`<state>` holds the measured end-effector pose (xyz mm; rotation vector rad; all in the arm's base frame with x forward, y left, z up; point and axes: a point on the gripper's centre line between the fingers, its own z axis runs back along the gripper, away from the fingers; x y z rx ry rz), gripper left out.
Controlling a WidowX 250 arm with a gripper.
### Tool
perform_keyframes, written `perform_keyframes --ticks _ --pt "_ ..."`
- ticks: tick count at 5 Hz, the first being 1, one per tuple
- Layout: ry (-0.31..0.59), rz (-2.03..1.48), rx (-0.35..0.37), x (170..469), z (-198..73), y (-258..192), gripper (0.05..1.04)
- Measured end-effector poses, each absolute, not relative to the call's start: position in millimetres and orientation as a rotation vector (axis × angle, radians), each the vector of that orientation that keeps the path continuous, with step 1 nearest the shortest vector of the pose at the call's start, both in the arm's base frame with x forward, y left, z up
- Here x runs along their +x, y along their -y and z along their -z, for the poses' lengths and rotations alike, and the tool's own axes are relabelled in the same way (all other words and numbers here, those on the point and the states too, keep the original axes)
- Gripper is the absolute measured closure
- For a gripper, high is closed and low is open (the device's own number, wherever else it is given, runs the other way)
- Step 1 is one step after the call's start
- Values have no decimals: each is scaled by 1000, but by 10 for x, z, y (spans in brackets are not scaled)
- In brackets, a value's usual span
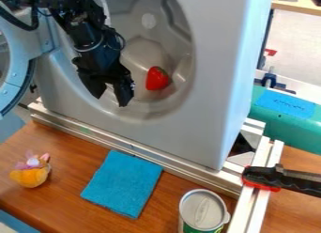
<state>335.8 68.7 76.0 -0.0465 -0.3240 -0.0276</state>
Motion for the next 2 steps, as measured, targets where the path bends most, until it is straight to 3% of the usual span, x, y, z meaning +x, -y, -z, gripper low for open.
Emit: perform_keyframes --ticks 1,2 --pt "301 27 -55 3345 -674 -680 75" --pt "385 122 -66 3530 -658 -652 75"
